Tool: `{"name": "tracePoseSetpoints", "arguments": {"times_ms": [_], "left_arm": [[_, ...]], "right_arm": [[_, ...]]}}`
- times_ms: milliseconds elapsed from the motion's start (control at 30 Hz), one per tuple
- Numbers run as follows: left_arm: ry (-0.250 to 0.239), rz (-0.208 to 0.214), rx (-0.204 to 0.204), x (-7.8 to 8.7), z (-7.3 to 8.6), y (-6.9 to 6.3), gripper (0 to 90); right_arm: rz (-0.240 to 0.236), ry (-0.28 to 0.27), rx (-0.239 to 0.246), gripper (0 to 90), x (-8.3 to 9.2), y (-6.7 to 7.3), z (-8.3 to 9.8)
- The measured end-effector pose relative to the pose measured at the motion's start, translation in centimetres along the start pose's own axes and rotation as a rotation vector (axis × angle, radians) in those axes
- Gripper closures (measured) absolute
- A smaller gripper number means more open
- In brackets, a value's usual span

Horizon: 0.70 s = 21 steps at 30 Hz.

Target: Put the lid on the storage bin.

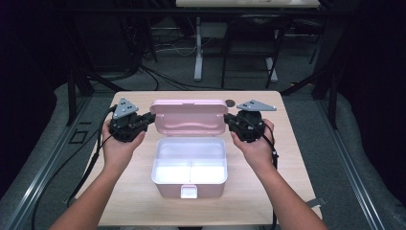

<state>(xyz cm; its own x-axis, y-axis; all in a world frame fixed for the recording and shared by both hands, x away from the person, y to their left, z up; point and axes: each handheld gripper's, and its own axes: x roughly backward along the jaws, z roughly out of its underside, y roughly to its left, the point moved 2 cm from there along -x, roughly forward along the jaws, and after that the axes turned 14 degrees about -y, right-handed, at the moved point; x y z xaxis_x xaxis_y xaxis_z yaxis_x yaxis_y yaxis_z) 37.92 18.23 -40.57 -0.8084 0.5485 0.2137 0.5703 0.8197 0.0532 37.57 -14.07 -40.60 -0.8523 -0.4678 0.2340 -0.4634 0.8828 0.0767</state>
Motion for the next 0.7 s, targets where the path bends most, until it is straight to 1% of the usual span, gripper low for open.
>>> {"name": "tracePoseSetpoints", "arguments": {"times_ms": [100, 200, 267, 333, 533, 567, 667, 700], "left_arm": [[0.003, 0.006, -0.009, 0.4, 0.1, -0.2, 83.6], [0.003, 0.014, -0.006, 0.7, 0.1, -0.3, 83.6], [0.004, 0.016, -0.011, 0.8, 0.1, -0.3, 83.6], [0.003, 0.016, -0.011, 0.9, 0.1, -0.4, 83.6], [0.012, 0.024, -0.019, 1.2, 0.2, -0.6, 83.3], [0.012, 0.025, -0.019, 1.3, 0.2, -0.6, 83.2], [0.018, 0.033, -0.019, 1.5, 0.1, -0.7, 83.0], [0.02, 0.036, -0.019, 1.5, 0.1, -0.7, 82.7]], "right_arm": [[-0.007, 0.001, 0.001, 85.3, 0.3, 0.1, 0.1], [-0.011, 0.0, 0.002, 84.8, 0.6, 0.3, 0.2], [-0.014, -0.002, 0.006, 84.4, 0.8, 0.4, 0.3], [-0.022, -0.001, 0.002, 84.1, 0.9, 0.4, 0.3], [-0.026, 0.0, 0.0, 83.4, 1.2, 0.5, 0.4], [-0.033, -0.001, 0.0, 83.3, 1.3, 0.5, 0.4], [-0.033, 0.002, -0.003, 82.9, 1.5, 0.6, 0.5], [-0.041, 0.002, -0.006, 82.7, 1.5, 0.6, 0.5]]}}
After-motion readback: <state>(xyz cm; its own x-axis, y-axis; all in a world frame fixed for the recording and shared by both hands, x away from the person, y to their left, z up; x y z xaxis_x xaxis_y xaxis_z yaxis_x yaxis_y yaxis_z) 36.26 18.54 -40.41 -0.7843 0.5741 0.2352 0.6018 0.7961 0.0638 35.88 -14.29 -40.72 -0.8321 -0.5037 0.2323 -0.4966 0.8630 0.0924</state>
